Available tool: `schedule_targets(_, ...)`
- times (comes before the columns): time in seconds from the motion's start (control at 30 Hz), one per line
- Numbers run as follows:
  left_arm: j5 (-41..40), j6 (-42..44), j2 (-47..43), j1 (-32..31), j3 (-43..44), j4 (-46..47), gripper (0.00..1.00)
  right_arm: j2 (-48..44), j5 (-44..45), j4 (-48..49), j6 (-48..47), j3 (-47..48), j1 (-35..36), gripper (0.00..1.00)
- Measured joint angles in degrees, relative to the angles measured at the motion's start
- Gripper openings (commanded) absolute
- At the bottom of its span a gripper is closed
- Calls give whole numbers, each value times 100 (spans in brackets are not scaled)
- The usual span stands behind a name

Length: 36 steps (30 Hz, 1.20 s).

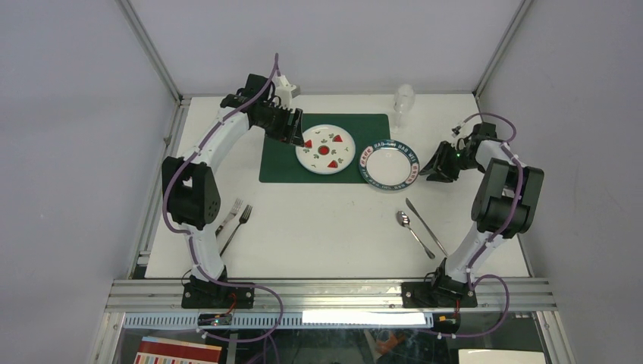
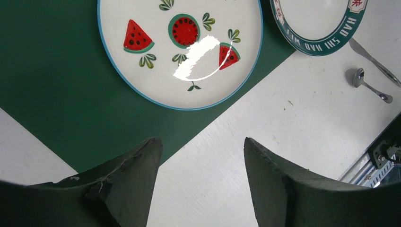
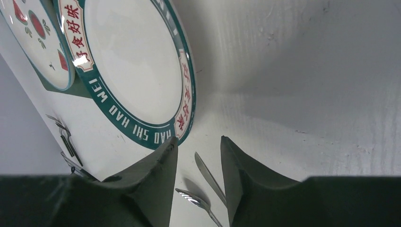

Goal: Set the dinner table for one person
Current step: Pick up the plate from the napkin.

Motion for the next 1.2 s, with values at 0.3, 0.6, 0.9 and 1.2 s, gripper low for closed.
schedule_targets(0.3,72,2,-24,0,-2,-4,66,280,-219,101,31,4,-61,44)
schedule_targets(0.6,87,2,-24,0,-85,-9,66,855,-573,142,184,173,-68,44)
schedule_targets(0.9,90,4,-24,0,-122,4,66,1462,-977,168,452,734,-68,33)
schedule_targets(1.2,90,4,-24,0,-166,-2,66,1646,-1200,221,619,782,-20,0)
